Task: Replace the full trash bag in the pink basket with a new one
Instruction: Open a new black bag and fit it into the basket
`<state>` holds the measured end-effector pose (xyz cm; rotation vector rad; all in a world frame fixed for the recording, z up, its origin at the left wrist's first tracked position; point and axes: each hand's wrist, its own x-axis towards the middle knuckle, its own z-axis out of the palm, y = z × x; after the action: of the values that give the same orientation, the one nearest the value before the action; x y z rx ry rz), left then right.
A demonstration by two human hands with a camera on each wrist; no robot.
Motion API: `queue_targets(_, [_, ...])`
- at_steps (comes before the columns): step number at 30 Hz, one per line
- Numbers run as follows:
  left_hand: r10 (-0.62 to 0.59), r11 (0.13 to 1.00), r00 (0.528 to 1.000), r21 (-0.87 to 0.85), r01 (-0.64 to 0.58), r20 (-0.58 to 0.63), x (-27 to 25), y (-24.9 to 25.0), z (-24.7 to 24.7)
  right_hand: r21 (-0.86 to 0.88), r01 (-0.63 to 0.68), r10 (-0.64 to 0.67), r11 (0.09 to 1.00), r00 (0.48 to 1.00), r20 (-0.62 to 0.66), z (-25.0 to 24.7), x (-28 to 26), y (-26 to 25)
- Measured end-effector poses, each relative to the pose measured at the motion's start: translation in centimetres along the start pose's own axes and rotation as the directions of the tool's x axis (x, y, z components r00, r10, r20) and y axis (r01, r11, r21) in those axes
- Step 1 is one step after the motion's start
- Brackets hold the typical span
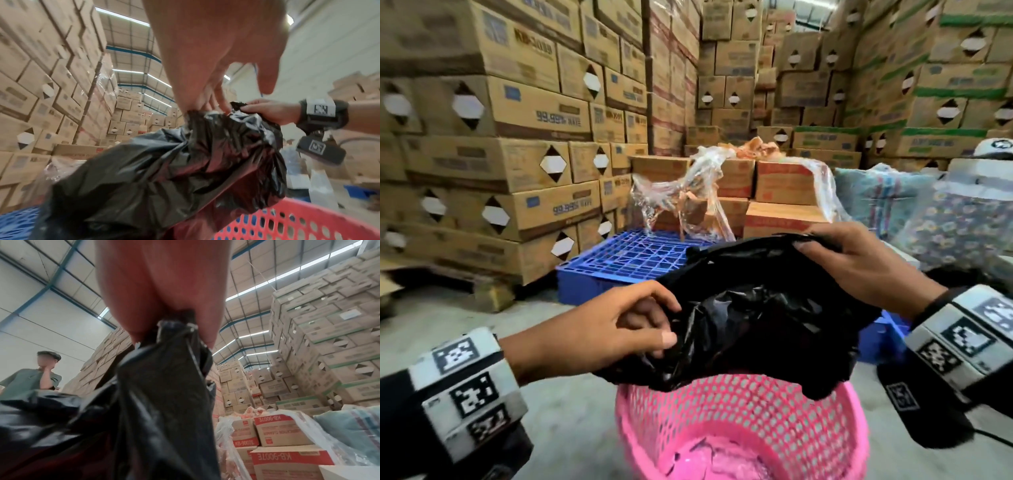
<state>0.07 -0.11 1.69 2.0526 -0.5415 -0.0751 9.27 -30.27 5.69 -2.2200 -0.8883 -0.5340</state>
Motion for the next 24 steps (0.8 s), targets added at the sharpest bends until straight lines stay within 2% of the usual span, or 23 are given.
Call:
queue_targets(1, [-0.006, 0.987, 1.000, 0.162, 0.003, 0.021, 0.5, -0.1, 0.3, -0.014, 0.009, -0.009, 1.000, 0.999, -0.032, -0.4, 0.0, 0.1])
queue_targets(2, [-0.040, 0.926, 0.996, 0.378, 0.008, 0.079, 1.0, -0.3, 0.7, -0.026, 0.014, -0.016, 1.000, 0.998, -0.065, -0.8, 0.0, 0.2])
queue_targets(3, [-0.094, 0.828, 0.987, 0.561, 0.003, 0.134, 1.5, -0.4, 1.5, -0.032, 0.017, -0.020, 0.999, 0.995, -0.097, -1.1, 0.1, 0.3])
queue_targets(4, [-0.140, 0.760, 0.971, 0.649, -0.021, 0.195, 1.9, -0.6, 2.5, -0.032, 0.017, -0.021, 0.999, 0.992, -0.123, -1.3, 0.1, 0.5])
queue_targets(5, [-0.159, 0.759, 0.948, 0.648, -0.061, 0.275, 2.3, -0.9, 3.6, -0.032, 0.020, -0.024, 0.999, 0.990, -0.140, -1.4, 0.1, 0.6])
queue_targets(7, [-0.112, 0.830, 0.907, 0.541, -0.139, 0.405, 3.1, -1.2, 6.0, -0.053, 0.029, -0.036, 0.998, 0.991, -0.133, -1.3, -0.3, 0.9])
queue_targets(10, [-0.141, 0.877, 0.853, 0.463, -0.127, 0.503, 4.5, -1.3, 7.6, -0.070, 0.029, -0.035, 0.997, 0.994, -0.099, -0.9, -1.1, 1.5])
queue_targets(12, [-0.139, 0.881, 0.839, 0.452, -0.138, 0.526, 4.9, -1.3, 7.8, -0.030, 0.020, -0.024, 0.999, 0.992, -0.126, -1.0, -1.7, 2.2])
queue_targets(14, [-0.088, 0.876, 0.871, 0.453, -0.163, 0.484, 4.5, -0.8, 7.4, -0.036, -0.003, -0.003, 0.999, 0.985, -0.172, -1.6, -2.3, 3.3])
queue_targets(15, [-0.006, 0.884, 0.908, 0.426, -0.191, 0.419, 4.1, -0.5, 7.1, -0.044, -0.007, -0.001, 0.999, 0.982, -0.190, -2.0, -2.6, 3.7])
queue_targets(16, [0.101, 0.889, 0.948, 0.399, -0.222, 0.303, 3.9, -0.5, 6.7, -0.048, -0.014, 0.003, 0.999, 0.978, -0.207, -2.4, -2.9, 4.1])
queue_targets(17, [0.212, 0.876, 0.965, 0.408, -0.257, 0.154, 3.6, -0.6, 6.1, -0.049, -0.023, 0.012, 0.999, 0.975, -0.220, -2.8, -3.1, 4.3])
queue_targets(18, [0.289, 0.832, 0.957, 0.493, -0.252, 0.002, 3.5, -1.1, 5.4, -0.054, -0.029, 0.016, 0.998, 0.973, -0.230, -3.1, -3.3, 4.4])
queue_targets(19, [0.307, 0.758, 0.944, 0.630, -0.167, -0.119, 3.6, -1.7, 4.8, -0.052, -0.035, 0.021, 0.998, 0.970, -0.240, -3.2, -3.5, 4.5])
queue_targets(20, [0.264, 0.671, 0.942, 0.741, -0.025, -0.207, 3.9, -2.7, 4.3, -0.054, -0.027, 0.013, 0.998, 0.969, -0.245, -3.3, -3.5, 4.6])
queue_targets(21, [0.156, 0.590, 0.957, 0.800, 0.110, -0.246, 4.2, -3.7, 4.0, -0.054, -0.013, -0.001, 0.998, 0.969, -0.248, -3.4, -3.6, 4.8])
queue_targets(22, [0.012, 0.554, 0.968, 0.808, 0.201, -0.249, 4.5, -4.8, 3.9, -0.059, -0.002, -0.013, 0.998, 0.967, -0.253, -3.3, -3.7, 4.9])
queue_targets(23, [-0.091, 0.580, 0.971, 0.781, 0.231, -0.220, 4.7, -5.6, 4.0, -0.061, 0.008, -0.024, 0.998, 0.966, -0.256, -3.3, -3.7, 5.0])
queue_targets(24, [-0.136, 0.641, 0.976, 0.736, 0.220, -0.173, 4.7, -6.2, 4.3, -0.058, 0.018, -0.033, 0.998, 0.966, -0.257, -3.1, -3.6, 5.1])
